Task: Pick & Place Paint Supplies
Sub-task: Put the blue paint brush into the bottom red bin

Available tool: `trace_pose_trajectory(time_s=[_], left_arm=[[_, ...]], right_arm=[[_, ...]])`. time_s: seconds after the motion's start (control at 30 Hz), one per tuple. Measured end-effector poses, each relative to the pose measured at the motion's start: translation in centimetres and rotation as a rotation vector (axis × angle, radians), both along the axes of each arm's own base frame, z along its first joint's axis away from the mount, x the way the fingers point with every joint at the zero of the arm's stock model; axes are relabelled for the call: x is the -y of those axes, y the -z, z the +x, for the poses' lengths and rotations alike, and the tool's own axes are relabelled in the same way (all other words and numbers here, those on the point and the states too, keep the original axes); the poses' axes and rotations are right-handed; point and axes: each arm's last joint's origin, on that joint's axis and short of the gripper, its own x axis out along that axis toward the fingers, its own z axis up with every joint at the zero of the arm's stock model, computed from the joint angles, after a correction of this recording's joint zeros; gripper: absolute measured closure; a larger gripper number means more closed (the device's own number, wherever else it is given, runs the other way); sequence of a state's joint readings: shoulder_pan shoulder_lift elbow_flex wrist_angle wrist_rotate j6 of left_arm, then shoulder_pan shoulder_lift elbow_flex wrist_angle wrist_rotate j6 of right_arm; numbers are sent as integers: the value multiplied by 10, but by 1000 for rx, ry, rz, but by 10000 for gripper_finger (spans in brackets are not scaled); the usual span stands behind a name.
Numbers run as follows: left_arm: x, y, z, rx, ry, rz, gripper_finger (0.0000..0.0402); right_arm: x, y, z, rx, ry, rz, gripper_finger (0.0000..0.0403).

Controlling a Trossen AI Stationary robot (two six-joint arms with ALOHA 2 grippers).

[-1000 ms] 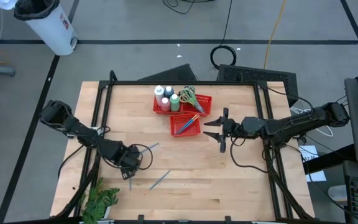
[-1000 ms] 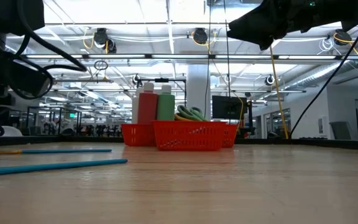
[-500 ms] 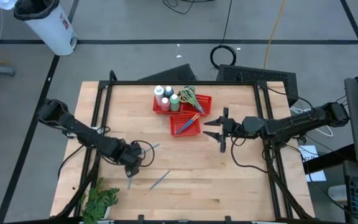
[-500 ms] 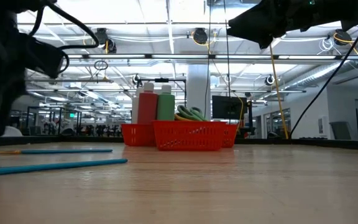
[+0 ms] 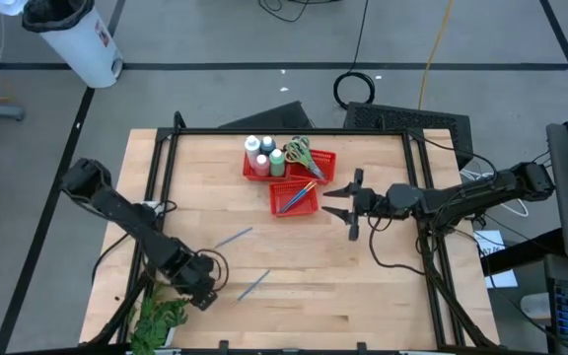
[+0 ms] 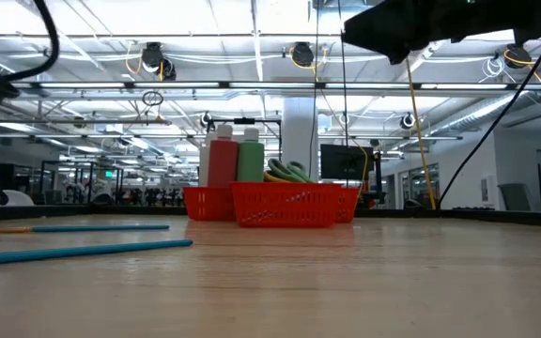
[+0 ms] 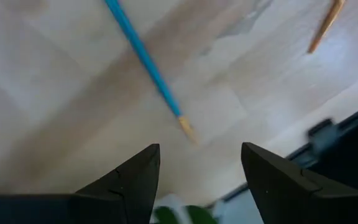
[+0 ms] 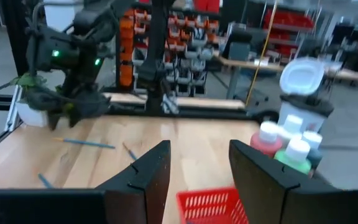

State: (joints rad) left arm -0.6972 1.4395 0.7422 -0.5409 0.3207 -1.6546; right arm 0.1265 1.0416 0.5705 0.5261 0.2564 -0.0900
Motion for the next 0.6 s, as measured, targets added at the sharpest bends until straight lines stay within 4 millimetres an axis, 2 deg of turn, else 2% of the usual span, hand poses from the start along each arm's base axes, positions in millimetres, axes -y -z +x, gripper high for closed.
trace_pose_trajectory(time_s=[0.13,0.23,0.37,0.6], left_arm=[[13,3,7,23,-99,-71,167],[20,12,7,-14,-121,-60,167],[21,28,5,-107,-149,-10,167],[23,35,6,-146,-140,2,168]], right_arm=[[0,-4,0,34,0,-39,245],[0,-4,0,38,-5,-56,245],[-1,-5,0,43,-44,-75,245],[-2,-9,0,82,-77,-77,245]])
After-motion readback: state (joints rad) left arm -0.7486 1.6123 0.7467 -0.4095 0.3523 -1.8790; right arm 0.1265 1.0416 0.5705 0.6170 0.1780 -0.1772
